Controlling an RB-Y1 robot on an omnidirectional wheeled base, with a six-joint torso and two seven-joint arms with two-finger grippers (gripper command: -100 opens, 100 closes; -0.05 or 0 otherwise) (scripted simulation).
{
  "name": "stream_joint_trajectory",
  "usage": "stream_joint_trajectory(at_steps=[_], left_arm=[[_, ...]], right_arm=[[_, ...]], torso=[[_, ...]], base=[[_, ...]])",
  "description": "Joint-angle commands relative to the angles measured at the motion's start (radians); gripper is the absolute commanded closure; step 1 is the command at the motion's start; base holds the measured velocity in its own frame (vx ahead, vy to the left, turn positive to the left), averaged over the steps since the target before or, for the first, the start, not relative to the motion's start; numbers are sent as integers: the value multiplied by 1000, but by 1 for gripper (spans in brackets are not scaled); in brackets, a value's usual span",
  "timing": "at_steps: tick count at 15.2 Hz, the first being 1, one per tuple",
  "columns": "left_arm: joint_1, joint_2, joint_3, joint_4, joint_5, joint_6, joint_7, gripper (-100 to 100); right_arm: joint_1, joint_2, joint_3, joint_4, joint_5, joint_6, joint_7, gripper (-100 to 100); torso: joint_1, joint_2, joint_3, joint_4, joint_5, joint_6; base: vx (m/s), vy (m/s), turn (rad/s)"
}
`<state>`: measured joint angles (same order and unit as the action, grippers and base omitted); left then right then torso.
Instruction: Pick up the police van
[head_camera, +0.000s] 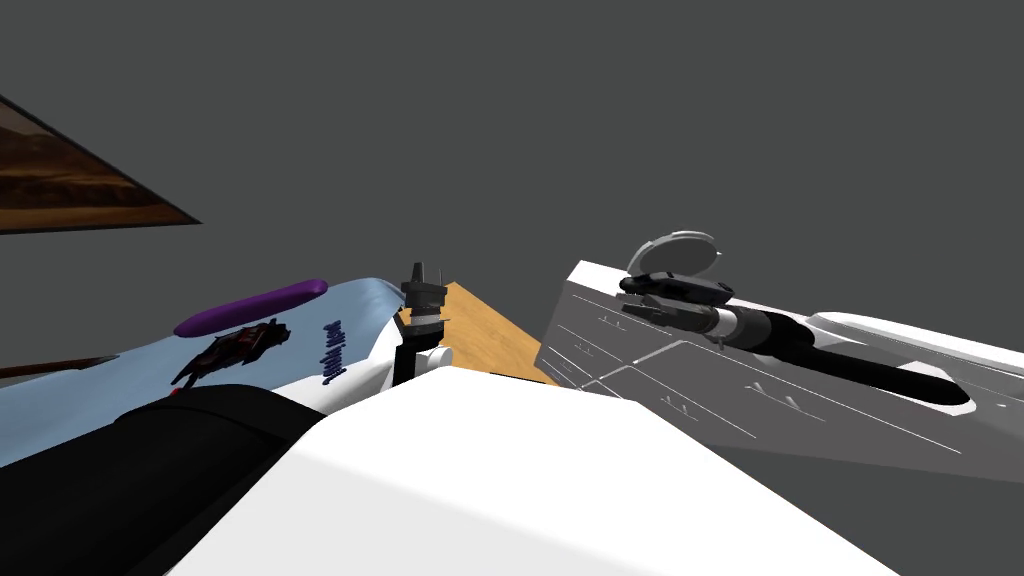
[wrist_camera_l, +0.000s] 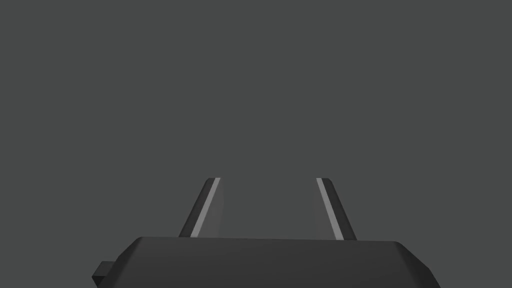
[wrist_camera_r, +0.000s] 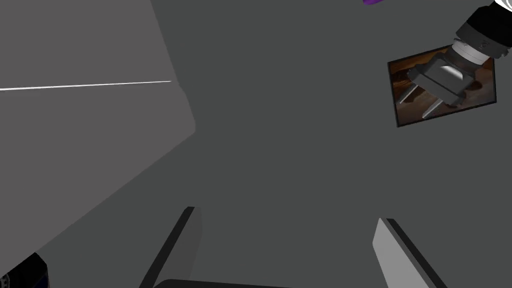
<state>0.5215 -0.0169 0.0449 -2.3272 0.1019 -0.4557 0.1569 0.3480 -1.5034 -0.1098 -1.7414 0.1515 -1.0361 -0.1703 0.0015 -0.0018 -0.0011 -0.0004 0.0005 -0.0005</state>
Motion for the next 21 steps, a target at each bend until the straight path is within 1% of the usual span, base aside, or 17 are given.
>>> stream_joint_trajectory(at_steps=[1, 2, 3, 5, 6, 7, 9, 10, 11, 13, 14, 15, 17, 18, 21], left_arm=[[0, 0, 0, 0, 0, 0, 0, 0], [0, 0, 0, 0, 0, 0, 0, 0], [0, 0, 0, 0, 0, 0, 0, 0], [0, 0, 0, 0, 0, 0, 0, 0], [0, 0, 0, 0, 0, 0, 0, 0], [0, 0, 0, 0, 0, 0, 0, 0], [0, 0, 0, 0, 0, 0, 0, 0], [0, 0, 0, 0, 0, 0, 0, 0], [0, 0, 0, 0, 0, 0, 0, 0], [0, 0, 0, 0, 0, 0, 0, 0], [0, 0, 0, 0, 0, 0, 0, 0], [0, 0, 0, 0, 0, 0, 0, 0], [0, 0, 0, 0, 0, 0, 0, 0], [0, 0, 0, 0, 0, 0, 0, 0], [0, 0, 0, 0, 0, 0, 0, 0]], right_arm=[[-1, -50, -1, 11, 5, -11, -6, -100], [-1, -59, -1, 11, 5, -11, -6, -100], [-5, -91, -2, 45, 22, -38, -19, -100], [-5, -134, -2, 45, 22, -38, -19, -100], [-5, -142, -2, 45, 22, -38, -19, -100], [-8, -175, -2, 78, 40, -65, -33, -100], [-8, -218, -2, 78, 40, -65, -33, -100], [-8, -223, -2, 78, 40, -65, -33, -100], [-10, -258, -2, 111, 57, -91, -46, -100], [-10, -302, -2, 111, 57, -91, -46, -100], [-10, -303, -2, 111, 57, -91, -46, -100], [-11, -339, 0, 143, 74, -117, -59, -100], [-11, -380, 0, 143, 74, -117, -59, -100], [-12, -406, 2, 175, 92, -142, -71, -100], [-12, -455, 2, 175, 92, -142, -71, -100]], torso=[[0, 0, 0, 0, 0, 0], [0, 0, 0, 0, 0, 0], [0, 1, 0, 0, 0, 1], [0, 0, 0, 0, 0, 0], [0, 0, 0, 0, 0, 0], [0, 1, 0, 0, 0, 1], [0, 0, 0, 0, 0, 0], [0, 0, 0, 0, 0, 1], [0, 1, 0, 0, 0, 1], [0, 0, 0, 0, 0, 0], [0, 0, 0, 0, 0, 0], [0, 1, 0, 0, 0, 1], [-1, 0, 0, 0, 0, 0], [-1, 0, 0, 0, 0, 0], [-1, 0, 0, 0, 0, 1]], base=[[20, 10, 58], [12, 7, -6], [19, 17, 87], [21, 12, 70], [11, 4, 12], [19, 8, 106], [23, 6, 80], [12, 2, -11], [19, 3, 63], [22, 3, 73], [13, 1, 20], [19, 0, 88], [21, -4, 78], [25, -5, 87], [19, -8, 37]])
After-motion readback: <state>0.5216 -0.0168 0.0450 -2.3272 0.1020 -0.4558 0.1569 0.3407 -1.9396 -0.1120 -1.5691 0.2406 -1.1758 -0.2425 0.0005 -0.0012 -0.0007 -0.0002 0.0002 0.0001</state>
